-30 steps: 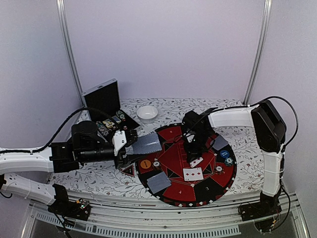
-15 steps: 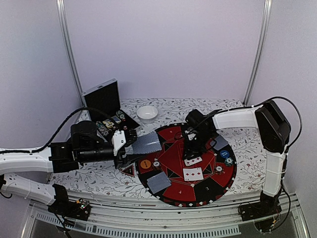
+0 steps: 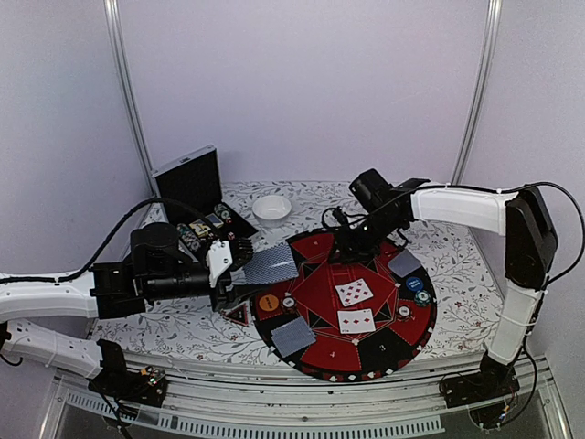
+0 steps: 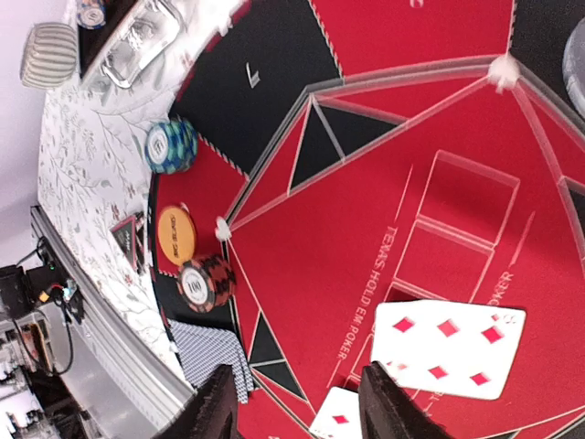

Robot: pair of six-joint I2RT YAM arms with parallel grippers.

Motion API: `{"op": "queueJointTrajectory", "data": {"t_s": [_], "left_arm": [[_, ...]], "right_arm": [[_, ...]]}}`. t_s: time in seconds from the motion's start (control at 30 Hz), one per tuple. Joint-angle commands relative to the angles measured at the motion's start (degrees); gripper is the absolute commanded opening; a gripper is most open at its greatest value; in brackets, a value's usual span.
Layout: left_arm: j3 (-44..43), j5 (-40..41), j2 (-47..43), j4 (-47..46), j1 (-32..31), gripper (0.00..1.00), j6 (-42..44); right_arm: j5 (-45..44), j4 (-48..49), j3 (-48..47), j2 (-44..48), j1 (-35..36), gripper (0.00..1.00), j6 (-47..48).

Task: Distribute texas hold em gaming equipment
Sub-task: Flop the poker card in the community card area.

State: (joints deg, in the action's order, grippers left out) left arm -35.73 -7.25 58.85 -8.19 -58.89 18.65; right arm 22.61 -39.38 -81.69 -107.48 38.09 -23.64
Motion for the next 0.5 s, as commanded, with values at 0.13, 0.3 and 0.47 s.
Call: {"op": "queueJointTrajectory", "data": {"t_s": [0.13, 0.3, 0.47], "left_arm": [[-1.54, -0.44, -0.35, -1.13, -0.83, 0.53, 0.19], [-1.57, -0.01, -0.24, -1.13, -0.86, 0.53, 0.34], [-1.46, -0.04, -0.15, -1.19, -0.80, 0.53, 0.45]], "right_arm": [[-13.50, -4.53, -8.27, -8.80, -2.67, 0.04, 7.15], [-14.65, -4.88, -12.12, -16.11, -2.62, 0.03, 10.31], [-16.88, -6.45, -9.97, -17.13, -2.05, 0.03, 10.05]]}}
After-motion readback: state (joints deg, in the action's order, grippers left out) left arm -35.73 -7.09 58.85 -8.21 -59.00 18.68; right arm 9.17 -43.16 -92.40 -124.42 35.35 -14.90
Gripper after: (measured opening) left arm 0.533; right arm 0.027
